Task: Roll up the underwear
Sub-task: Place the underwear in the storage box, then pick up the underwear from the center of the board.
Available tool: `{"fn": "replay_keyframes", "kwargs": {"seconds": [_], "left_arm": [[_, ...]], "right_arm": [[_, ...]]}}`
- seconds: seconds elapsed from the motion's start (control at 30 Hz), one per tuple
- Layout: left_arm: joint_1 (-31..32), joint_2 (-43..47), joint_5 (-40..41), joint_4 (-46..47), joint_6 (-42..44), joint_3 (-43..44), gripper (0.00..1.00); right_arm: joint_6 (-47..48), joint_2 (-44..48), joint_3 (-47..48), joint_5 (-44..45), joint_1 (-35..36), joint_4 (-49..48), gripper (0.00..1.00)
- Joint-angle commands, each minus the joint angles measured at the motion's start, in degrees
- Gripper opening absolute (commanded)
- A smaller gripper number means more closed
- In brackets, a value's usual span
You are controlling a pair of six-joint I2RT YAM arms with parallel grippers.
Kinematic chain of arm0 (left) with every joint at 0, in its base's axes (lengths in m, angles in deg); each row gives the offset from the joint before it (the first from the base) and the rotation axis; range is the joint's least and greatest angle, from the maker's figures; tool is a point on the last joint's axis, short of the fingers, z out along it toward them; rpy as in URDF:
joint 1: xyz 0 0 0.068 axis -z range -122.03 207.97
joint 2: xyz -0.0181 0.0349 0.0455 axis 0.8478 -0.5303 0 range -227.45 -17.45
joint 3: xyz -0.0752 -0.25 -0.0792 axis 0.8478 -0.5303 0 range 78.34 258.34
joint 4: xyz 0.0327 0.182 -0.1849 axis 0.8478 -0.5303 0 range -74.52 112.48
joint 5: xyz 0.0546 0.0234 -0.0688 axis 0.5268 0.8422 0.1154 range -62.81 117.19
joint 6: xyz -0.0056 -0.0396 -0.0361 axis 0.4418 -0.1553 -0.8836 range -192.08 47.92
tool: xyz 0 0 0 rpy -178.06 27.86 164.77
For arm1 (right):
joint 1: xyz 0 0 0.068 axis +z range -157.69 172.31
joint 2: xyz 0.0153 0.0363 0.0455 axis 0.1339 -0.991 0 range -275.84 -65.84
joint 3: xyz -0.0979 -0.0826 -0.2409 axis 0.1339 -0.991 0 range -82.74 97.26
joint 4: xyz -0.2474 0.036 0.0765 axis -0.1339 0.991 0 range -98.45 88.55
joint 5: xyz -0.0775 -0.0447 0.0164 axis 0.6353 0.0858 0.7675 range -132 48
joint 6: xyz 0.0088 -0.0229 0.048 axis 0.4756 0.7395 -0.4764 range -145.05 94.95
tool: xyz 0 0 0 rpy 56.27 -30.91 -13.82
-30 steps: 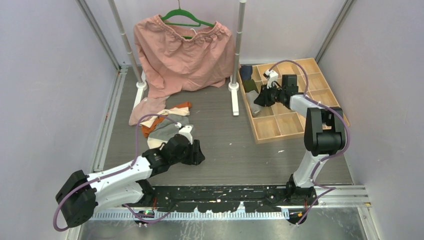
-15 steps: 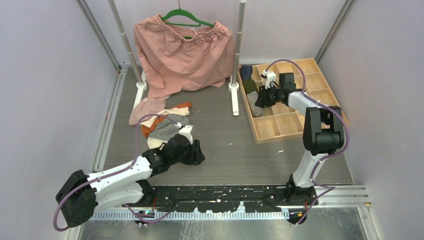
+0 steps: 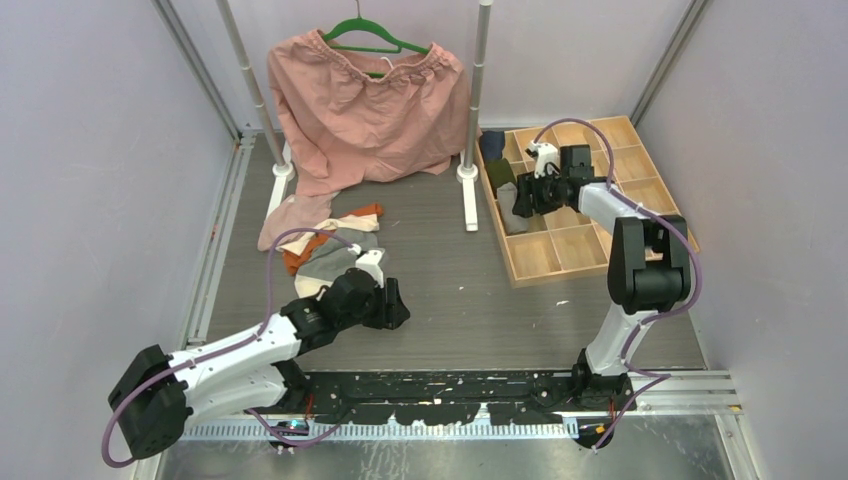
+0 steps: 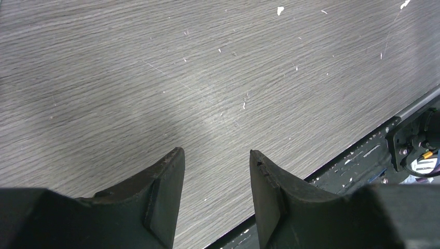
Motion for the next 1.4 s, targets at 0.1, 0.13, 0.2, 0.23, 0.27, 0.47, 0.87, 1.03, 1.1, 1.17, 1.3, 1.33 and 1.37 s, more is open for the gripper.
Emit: {"fn": "replay_keyframes", "kwargs": {"seconds": [0.1, 0.13, 0.2, 0.23, 0.27, 0.47, 0.87, 1.03, 1.1, 1.17, 1.3, 1.33, 1.37], "left_arm": [[-0.2, 1.3, 1.0, 0.5, -0.2, 0.2, 0.50], [-0.2, 1.3, 1.1, 0.5, -0.2, 0.3, 0.51], [-0.2, 1.1, 1.3, 0.5, -0.1, 0.4, 0.51], [-0.2, 1.0, 1.4, 0.5, 0.0, 0.4, 0.51], [-0.2, 0.9, 1.6, 0.4, 0.1, 0.6, 0.51], [-0.9, -0.2, 3.7, -0.8, 0.3, 2.5, 0.54], [-10.5, 1.6, 16.9, -16.5, -0.9, 13.7, 0.68], [-11.0, 4.7, 23.4, -25.9, 0.2, 19.5, 0.75], [-11.0, 5.6, 25.3, -29.1, 0.7, 21.1, 0.80], [-11.0, 6.5, 26.8, -31.8, 1.0, 22.3, 0.83], [-11.0, 8.7, 30.1, -35.1, 1.0, 22.4, 0.94], [-11.1, 9.0, 30.6, -35.2, 1.0, 22.0, 0.95], [-11.1, 9.2, 30.6, -34.4, 1.3, 21.4, 0.96]], "right_arm": [[-3.4, 8.1, 0.7, 4.2, -0.1, -2.2, 0.64], [-4.0, 8.7, 0.6, 4.6, 0.0, -2.3, 0.65], [-5.0, 9.9, 0.4, 5.4, 0.0, -2.0, 0.65], [-5.8, 10.8, 0.2, 5.9, -0.1, -2.0, 0.65], [-6.3, 11.6, -0.1, 6.4, 0.0, -2.1, 0.65], [-21.8, 17.7, -3.4, 15.6, -0.1, -6.1, 0.65], [-52.7, 34.9, -11.7, 18.0, 0.1, 5.2, 0.82], [-49.1, 37.6, -7.4, 20.4, 0.0, 21.0, 0.98], [-48.4, 37.3, -5.4, 21.3, -0.1, 26.4, 1.00], [-47.5, 37.0, -4.3, 20.9, 0.0, 29.9, 1.00], [-46.9, 38.0, -4.3, 20.8, 0.0, 33.0, 1.00], [-46.6, 38.6, -4.8, 20.2, 0.0, 33.3, 1.00], [-46.2, 39.5, -5.4, 19.6, 0.0, 33.3, 1.00]]}}
